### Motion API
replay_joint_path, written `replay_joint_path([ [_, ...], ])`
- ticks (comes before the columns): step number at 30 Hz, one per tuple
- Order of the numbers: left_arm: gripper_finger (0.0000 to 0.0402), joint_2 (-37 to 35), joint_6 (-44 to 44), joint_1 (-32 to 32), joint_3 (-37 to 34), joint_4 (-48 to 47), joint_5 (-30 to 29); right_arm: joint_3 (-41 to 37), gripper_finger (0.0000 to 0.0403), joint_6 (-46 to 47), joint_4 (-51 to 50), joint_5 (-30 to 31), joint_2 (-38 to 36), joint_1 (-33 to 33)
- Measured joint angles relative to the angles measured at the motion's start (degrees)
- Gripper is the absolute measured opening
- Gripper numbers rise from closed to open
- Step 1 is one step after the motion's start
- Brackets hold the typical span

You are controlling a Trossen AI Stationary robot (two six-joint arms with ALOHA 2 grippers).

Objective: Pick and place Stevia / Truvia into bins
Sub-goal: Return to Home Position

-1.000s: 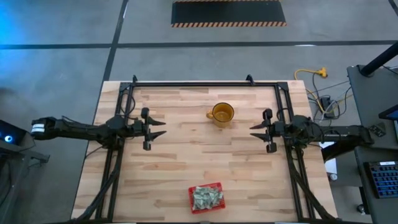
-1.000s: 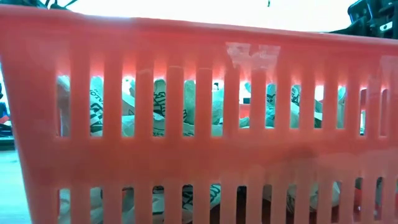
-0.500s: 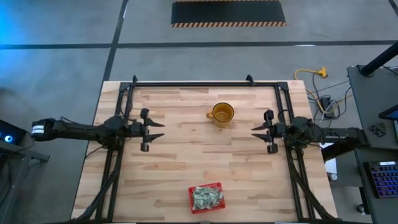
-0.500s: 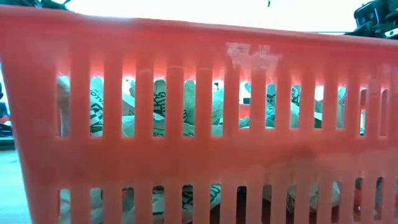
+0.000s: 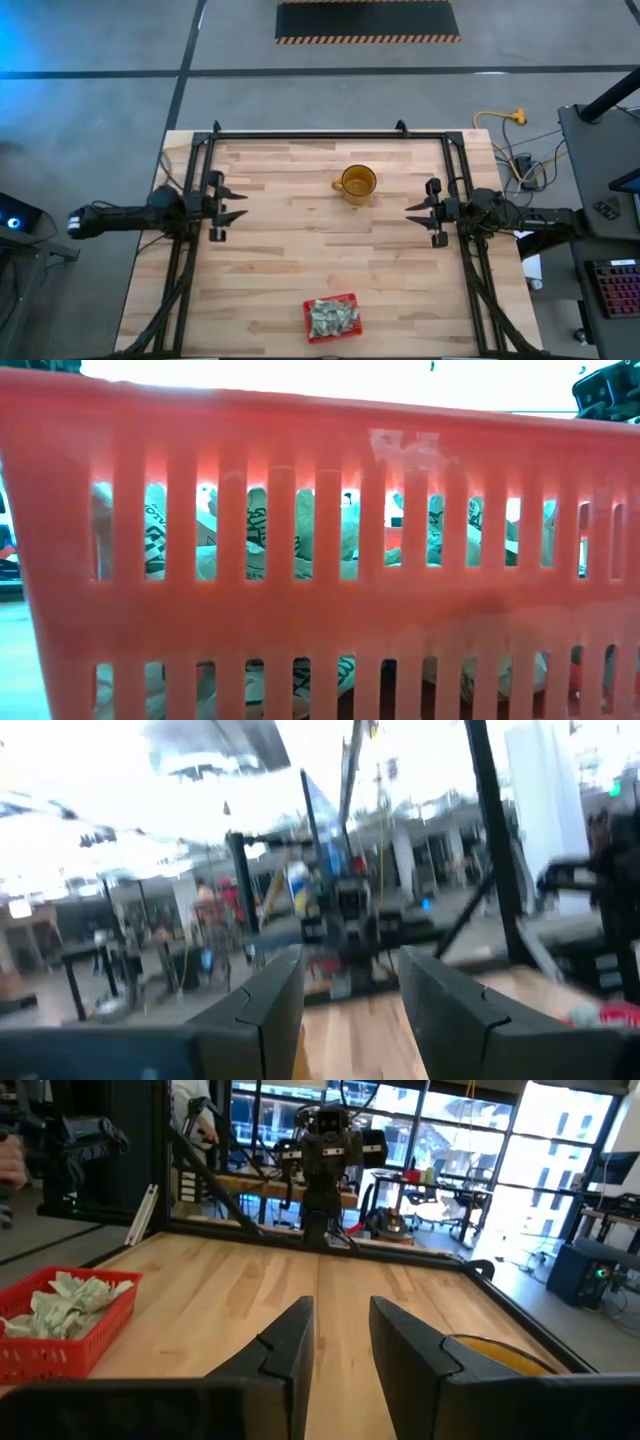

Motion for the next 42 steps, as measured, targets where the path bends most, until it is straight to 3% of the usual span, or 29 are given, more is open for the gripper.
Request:
replay_joint_path([
  [7, 0.0148, -8.0, -1.9, -0.3, 0.0, -7.8, 0.0, 0.0, 0.0080, -0.4, 0.0, 0.0, 0.2, 0.0],
  [25, 0.0148, -5.8, -3.6, -0.3, 0.0, -7.9, 0.0, 0.0, 0.0089, 0.9, 0.0, 0.0, 0.2, 0.0],
  [42, 0.0148, -3.9, -3.5, -0.3, 0.0, -7.9, 0.0, 0.0, 0.0071, 0.7, 0.0, 0.0, 0.9, 0.0],
])
